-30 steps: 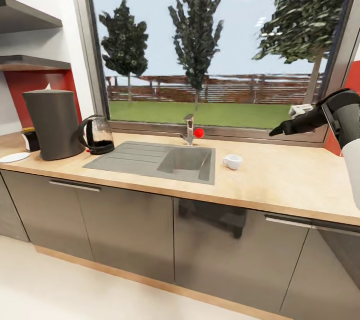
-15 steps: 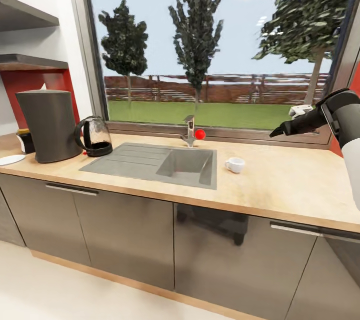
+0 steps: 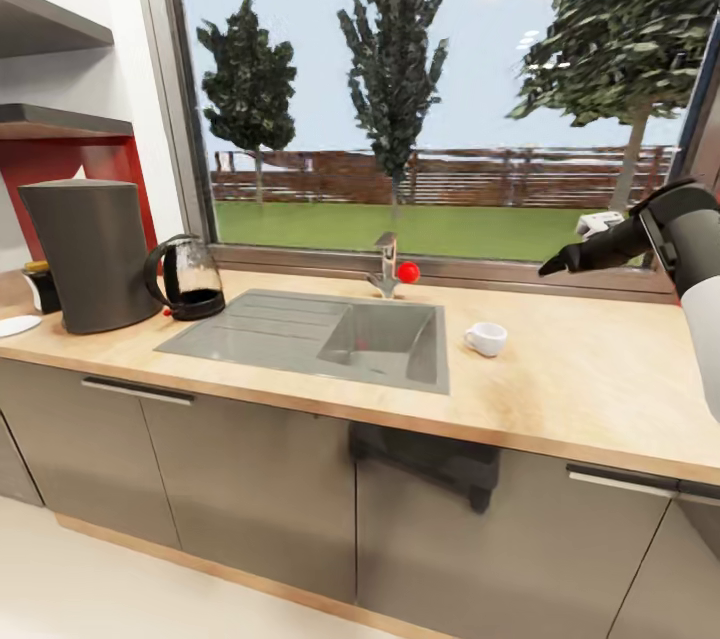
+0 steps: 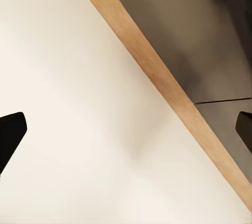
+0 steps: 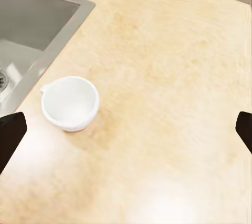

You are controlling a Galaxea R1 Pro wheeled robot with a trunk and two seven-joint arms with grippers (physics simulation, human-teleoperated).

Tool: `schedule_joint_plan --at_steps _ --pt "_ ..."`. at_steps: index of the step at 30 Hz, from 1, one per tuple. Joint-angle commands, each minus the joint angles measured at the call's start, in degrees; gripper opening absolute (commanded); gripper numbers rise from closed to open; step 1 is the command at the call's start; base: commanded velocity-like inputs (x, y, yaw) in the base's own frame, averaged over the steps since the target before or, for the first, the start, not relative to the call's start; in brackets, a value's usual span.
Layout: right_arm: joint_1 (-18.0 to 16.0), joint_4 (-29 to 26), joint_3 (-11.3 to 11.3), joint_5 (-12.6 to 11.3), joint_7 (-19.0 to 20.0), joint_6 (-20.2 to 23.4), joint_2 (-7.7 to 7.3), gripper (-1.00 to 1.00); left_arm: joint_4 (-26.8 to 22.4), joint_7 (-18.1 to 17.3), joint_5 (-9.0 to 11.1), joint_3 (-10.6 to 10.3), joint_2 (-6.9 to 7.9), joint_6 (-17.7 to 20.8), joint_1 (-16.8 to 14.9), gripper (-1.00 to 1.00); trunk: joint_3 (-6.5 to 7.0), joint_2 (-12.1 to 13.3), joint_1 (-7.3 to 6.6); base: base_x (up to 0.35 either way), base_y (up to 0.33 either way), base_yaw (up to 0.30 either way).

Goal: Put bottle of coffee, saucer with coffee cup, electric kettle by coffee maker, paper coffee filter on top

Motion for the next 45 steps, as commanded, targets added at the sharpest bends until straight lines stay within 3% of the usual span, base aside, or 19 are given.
schedule_joint_plan --at_steps 1,19,35,45 --pt "0.0 0.2 0.2 0.6 0.6 0.1 -0.04 1.00 0.0 -0.3 0.5 0.2 -0.02 0.3 0.0 1.00 -0.07 0.0 0.01 0.062 0.044 0.000" --pt "0.3 3.7 1.6 0.6 0.1 0.0 0.03 1.00 0.0 -0.3 0.5 0.2 -0.06 0.3 0.0 1.00 -0.07 0.0 0.01 0.108 0.059 0.000" --pt "0.3 8.6 1.7 0.8 -0.4 -0.3 1.06 1.00 0.0 -0.3 0.5 0.2 -0.06 0.3 0.0 1.00 -0.07 0.0 0.01 0.047 0.022 0.000" --pt "0.3 11.1 1.7 0.7 -6.4 -0.4 1.25 1.00 0.0 -0.3 0.5 0.2 -0.06 0.3 0.0 1.00 -0.07 0.0 0.01 0.131 0.000 0.000"
